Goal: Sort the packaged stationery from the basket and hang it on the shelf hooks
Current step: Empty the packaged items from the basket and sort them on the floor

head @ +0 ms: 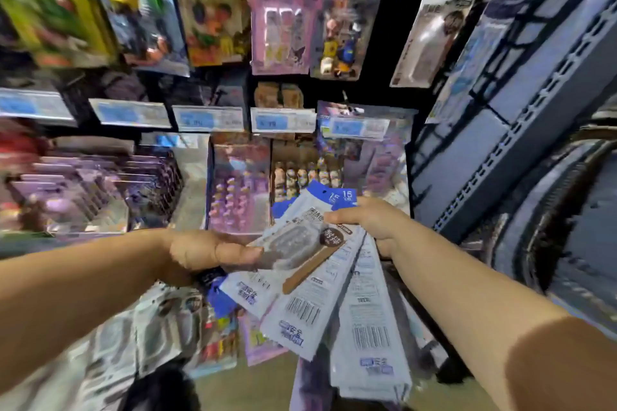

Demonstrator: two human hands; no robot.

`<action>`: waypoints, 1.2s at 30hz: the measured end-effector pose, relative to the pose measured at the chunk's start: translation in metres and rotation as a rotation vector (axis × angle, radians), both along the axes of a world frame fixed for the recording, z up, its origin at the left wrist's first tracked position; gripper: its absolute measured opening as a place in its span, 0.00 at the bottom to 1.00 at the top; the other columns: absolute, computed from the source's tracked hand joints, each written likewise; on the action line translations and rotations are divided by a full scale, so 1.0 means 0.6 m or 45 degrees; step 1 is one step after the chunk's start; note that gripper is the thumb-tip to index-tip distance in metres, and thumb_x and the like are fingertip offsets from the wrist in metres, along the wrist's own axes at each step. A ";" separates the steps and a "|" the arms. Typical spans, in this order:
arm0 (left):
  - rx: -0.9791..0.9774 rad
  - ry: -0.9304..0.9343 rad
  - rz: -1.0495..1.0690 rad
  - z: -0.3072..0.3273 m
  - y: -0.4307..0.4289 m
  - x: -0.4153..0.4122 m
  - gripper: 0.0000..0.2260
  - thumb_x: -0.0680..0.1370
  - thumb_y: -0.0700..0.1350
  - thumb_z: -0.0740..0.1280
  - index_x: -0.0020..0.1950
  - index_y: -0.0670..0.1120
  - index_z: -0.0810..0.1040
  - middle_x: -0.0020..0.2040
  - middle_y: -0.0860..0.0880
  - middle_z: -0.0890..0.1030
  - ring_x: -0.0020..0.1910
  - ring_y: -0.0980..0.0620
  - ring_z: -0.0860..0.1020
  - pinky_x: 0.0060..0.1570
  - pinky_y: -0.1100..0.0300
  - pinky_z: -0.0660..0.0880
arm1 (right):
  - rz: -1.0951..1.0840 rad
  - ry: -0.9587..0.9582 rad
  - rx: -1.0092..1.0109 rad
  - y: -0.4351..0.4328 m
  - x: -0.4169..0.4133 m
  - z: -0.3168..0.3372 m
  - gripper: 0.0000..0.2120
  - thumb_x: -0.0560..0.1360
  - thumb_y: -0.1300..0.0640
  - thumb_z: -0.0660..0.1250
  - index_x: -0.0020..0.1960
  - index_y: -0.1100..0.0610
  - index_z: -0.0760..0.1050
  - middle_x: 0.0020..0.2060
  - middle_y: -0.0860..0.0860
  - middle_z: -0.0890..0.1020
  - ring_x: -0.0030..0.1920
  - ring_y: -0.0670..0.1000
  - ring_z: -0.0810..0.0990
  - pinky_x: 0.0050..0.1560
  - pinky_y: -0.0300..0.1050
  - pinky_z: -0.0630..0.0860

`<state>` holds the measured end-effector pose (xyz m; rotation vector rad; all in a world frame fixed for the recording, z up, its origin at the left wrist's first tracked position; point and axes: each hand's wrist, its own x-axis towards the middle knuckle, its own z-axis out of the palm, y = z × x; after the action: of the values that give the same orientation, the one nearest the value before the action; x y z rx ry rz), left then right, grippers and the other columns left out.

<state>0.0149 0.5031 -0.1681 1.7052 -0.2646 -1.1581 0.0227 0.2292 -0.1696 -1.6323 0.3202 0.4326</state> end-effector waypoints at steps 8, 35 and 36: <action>-0.308 0.605 0.415 -0.128 0.008 -0.077 0.39 0.45 0.52 0.87 0.53 0.40 0.84 0.52 0.37 0.84 0.46 0.43 0.84 0.53 0.47 0.80 | -0.102 0.188 0.051 0.078 0.016 -0.109 0.08 0.68 0.70 0.73 0.42 0.59 0.81 0.30 0.54 0.83 0.27 0.52 0.82 0.33 0.47 0.80; -0.326 0.589 0.770 -0.166 0.026 -0.118 0.09 0.73 0.35 0.68 0.51 0.40 0.83 0.47 0.38 0.85 0.40 0.43 0.84 0.38 0.53 0.82 | -0.237 0.345 0.330 0.171 -0.042 -0.177 0.19 0.69 0.63 0.75 0.59 0.62 0.78 0.50 0.63 0.84 0.43 0.61 0.84 0.39 0.54 0.82; -0.303 0.570 0.762 -0.169 0.029 -0.117 0.10 0.72 0.35 0.71 0.52 0.41 0.83 0.49 0.38 0.84 0.42 0.42 0.84 0.42 0.52 0.82 | -0.227 0.339 0.341 0.172 -0.042 -0.179 0.20 0.69 0.63 0.75 0.60 0.63 0.78 0.50 0.63 0.84 0.41 0.60 0.84 0.39 0.54 0.82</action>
<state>-0.0553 0.5207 -0.2694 1.1564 0.3537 -0.9691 -0.0027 0.3325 -0.2769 -1.2737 0.5779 0.5338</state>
